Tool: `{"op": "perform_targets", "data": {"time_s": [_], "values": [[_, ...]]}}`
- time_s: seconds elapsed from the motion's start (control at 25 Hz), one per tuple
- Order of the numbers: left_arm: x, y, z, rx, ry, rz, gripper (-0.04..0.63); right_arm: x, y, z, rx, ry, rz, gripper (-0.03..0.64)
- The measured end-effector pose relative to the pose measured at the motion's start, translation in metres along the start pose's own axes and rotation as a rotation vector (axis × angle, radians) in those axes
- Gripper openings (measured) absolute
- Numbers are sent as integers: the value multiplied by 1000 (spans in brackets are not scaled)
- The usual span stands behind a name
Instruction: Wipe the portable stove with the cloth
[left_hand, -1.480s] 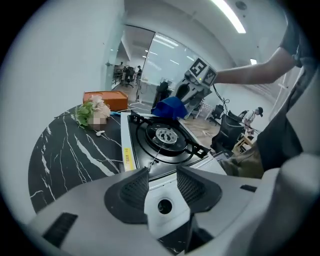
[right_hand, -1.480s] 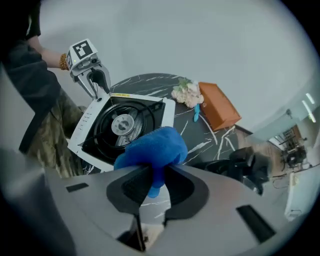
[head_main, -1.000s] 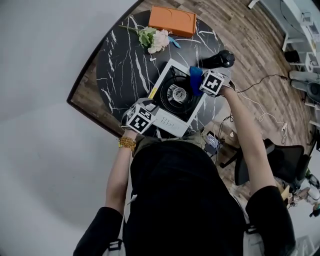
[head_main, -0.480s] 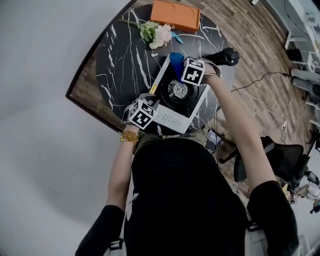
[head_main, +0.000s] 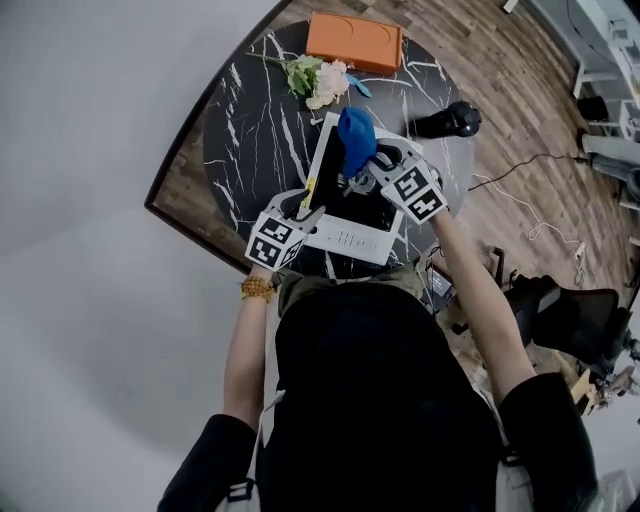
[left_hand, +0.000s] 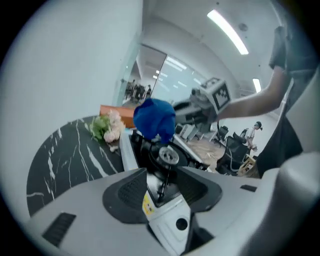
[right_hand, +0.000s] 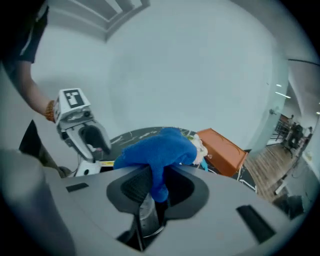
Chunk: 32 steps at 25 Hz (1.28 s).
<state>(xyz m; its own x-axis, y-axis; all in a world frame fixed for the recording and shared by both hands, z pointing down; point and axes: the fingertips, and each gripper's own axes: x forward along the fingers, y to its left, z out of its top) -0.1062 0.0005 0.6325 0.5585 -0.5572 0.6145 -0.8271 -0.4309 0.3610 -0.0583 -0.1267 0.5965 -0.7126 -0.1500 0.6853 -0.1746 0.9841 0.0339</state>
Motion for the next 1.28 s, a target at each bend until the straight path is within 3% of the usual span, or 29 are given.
{"op": "perform_targets", "data": {"time_s": [0.08, 0.16, 0.28, 0.36, 0.44, 0.56, 0.72, 0.8, 0.84, 0.96, 1.04, 1.2, 1.28], "values": [[-20, -13, 40, 93, -144, -66, 218, -23, 41, 7, -59, -52, 61, 66], [-29, -38, 65, 247, -175, -182, 235, -35, 87, 6, -137, -57, 150, 66], [-22, -77, 55, 459, -22, -397, 233, -39, 134, -5, -216, -33, 202, 66], [-18, -90, 39, 522, 82, -496, 233, -37, 148, -15, -262, -5, 190, 66], [-15, -93, 31, 514, 119, -538, 233, -35, 154, -21, -295, 2, 147, 66], [-4, -93, 36, 425, 75, -568, 216, -37, 147, -30, -352, 22, 25, 66], [4, -94, 43, 283, 13, -622, 107, -46, 135, -40, -245, 16, -74, 74], [10, -80, 50, 247, -10, -571, 98, -57, 124, -47, -143, 6, -121, 100], [14, -64, 55, 245, -12, -495, 98, -64, 118, -53, -99, 13, -149, 103], [29, 14, 72, 275, 30, -160, 100, -80, 112, -83, -23, 83, -200, 103], [46, 54, 84, 291, 82, -13, 100, -84, 120, -108, -2, 146, -182, 111], [90, 86, 84, 365, 236, 86, 101, -79, 151, -143, 53, 242, -92, 186], [97, 89, 81, 372, 265, 94, 101, -73, 161, -153, 78, 272, -79, 203]]}}
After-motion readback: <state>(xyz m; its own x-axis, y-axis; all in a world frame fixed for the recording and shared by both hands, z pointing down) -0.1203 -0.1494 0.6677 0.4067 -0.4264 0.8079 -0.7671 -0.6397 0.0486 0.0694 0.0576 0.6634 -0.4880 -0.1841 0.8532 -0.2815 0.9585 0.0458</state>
